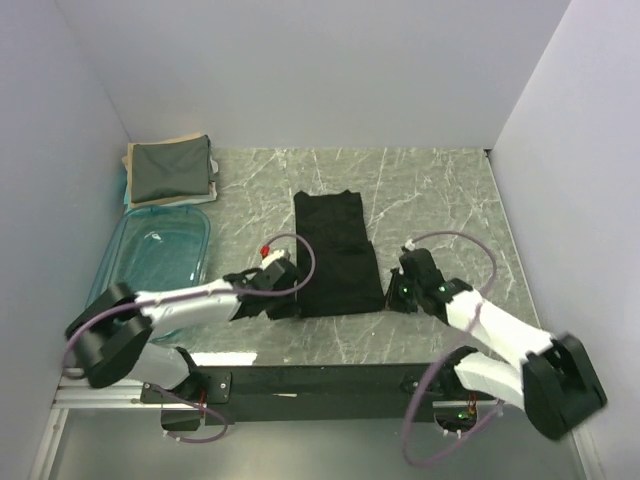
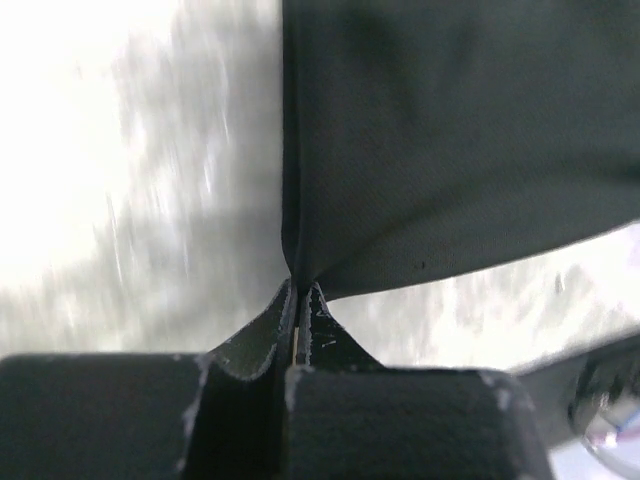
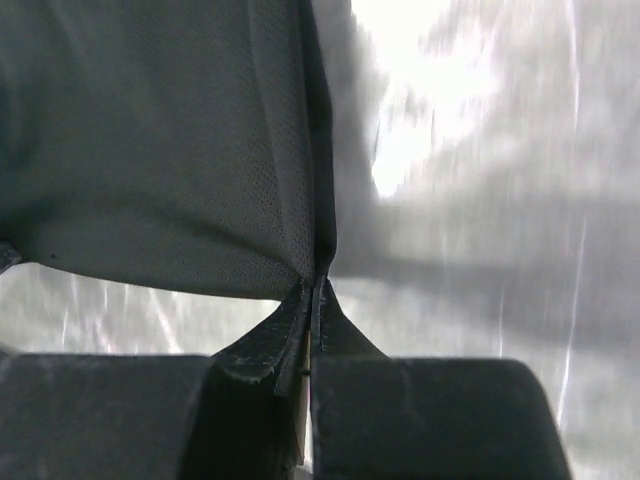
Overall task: Fold and stack the t-shirts
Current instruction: Fold the tshirt
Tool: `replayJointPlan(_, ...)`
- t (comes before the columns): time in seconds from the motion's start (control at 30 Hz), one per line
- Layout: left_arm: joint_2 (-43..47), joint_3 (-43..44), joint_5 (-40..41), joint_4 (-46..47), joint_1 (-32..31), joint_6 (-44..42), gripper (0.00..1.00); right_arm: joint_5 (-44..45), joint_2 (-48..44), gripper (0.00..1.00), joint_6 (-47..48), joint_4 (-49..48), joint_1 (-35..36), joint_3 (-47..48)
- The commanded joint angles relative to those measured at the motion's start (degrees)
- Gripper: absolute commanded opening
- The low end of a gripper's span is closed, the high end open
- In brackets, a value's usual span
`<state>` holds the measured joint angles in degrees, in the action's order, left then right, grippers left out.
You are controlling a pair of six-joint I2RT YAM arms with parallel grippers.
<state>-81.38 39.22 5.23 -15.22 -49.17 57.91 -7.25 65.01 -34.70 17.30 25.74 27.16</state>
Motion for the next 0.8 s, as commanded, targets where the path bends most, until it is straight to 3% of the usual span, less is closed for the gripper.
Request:
replayJointPlan(0.0,7.63,-1.78,6.45,-9.54,-5.48,8.6,0.01,4.17,-9.97,0.0,-4.32,10.37,3.78,-2.28)
replayJointPlan(0.17,14.57,-1.25,7.16,-13.07,-13.32,11.79,0.01,-0.22,-21.06,0.0,-8.19,14.08,7.22,-3.78)
replayJointPlan(0.43,19.59,1.91,13.04,-15.01,-14.64,12.84,0.01,1.0,-26.69,0.0,-6.17,12.33,7.84,2.1)
replayJointPlan(0.77,19.52,11.66,31.41,-19.23,-13.15,10.91,0.01,8.72,-18.0,0.0,-2.48,9.59,7.57,15.36)
